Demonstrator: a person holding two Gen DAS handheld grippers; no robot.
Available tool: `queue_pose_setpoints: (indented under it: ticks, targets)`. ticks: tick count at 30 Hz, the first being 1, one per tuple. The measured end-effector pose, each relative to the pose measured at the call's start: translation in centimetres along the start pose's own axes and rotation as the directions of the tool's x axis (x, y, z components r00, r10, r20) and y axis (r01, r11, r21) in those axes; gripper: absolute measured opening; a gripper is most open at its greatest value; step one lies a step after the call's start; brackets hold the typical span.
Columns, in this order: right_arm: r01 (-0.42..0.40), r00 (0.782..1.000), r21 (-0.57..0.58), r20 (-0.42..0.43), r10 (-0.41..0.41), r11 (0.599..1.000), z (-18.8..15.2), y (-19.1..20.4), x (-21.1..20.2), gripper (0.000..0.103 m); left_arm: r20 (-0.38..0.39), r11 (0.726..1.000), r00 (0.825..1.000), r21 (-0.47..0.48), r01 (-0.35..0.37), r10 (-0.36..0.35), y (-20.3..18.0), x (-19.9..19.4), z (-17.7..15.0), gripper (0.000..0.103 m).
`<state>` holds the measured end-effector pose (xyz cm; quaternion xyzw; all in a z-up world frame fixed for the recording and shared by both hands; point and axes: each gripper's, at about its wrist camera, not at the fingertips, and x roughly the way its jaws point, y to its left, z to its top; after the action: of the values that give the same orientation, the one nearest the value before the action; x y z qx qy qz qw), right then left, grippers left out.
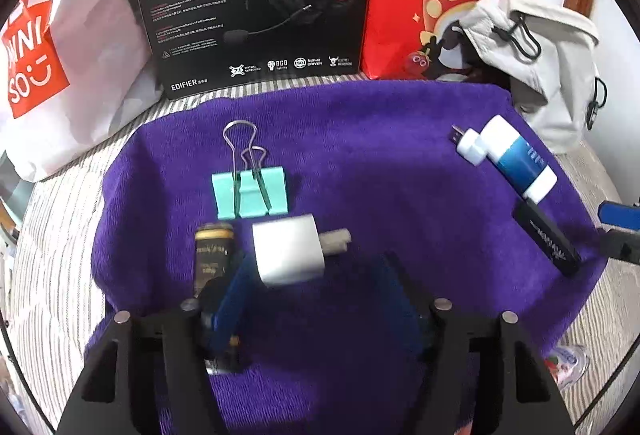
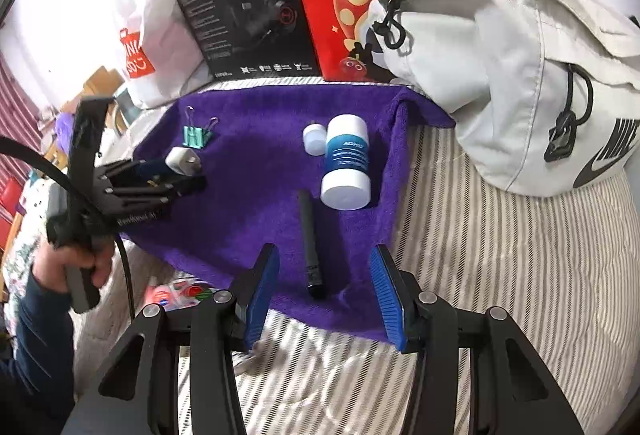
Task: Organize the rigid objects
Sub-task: 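Release the plug beside the clip with the left tool while the right tool releases the tube, then grasp the pink tube with the left tool while the right tool grasps the clear candy bottle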
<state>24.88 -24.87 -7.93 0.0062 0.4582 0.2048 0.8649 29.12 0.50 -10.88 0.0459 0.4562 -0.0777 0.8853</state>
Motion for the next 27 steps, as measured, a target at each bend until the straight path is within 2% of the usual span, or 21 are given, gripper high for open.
queue_pose_setpoints:
  ticks: [5,12,20,24,27]
  targets:
    - [0.009,1.0,-0.011,0.021,-0.009,1.0,-1.0,0.7,-1.8,0.048,-0.001,1.0,1.0,-0.021,0.003,-0.003,0.2,-1.1,-0.8,0.064]
    - [0.013,1.0,0.027,0.026,-0.014,1.0,-3.9,0.3,-4.3,0.049,0.055,0.999,0.998,-0.051,-0.011,0.014,-0.6,-5.9,-2.0,0.064]
    - [0.001,0.999,0.111,0.034,-0.005,0.994,-7.6,-0.5,-6.6,0.049,0.024,0.999,1.0,-0.046,-0.015,0.016,-2.6,-9.0,-7.2,0.064]
    - [0.012,0.999,0.096,0.033,-0.015,0.995,-8.8,-0.1,-7.2,0.051,0.014,0.996,0.999,-0.074,0.044,-0.043,-3.2,-10.1,-9.7,0.064]
    - [0.022,0.999,0.089,0.038,-0.025,0.996,-9.7,0.4,-7.8,0.051,-0.018,0.998,1.0,-0.058,-0.011,0.01,-4.1,-9.6,-10.9,0.064]
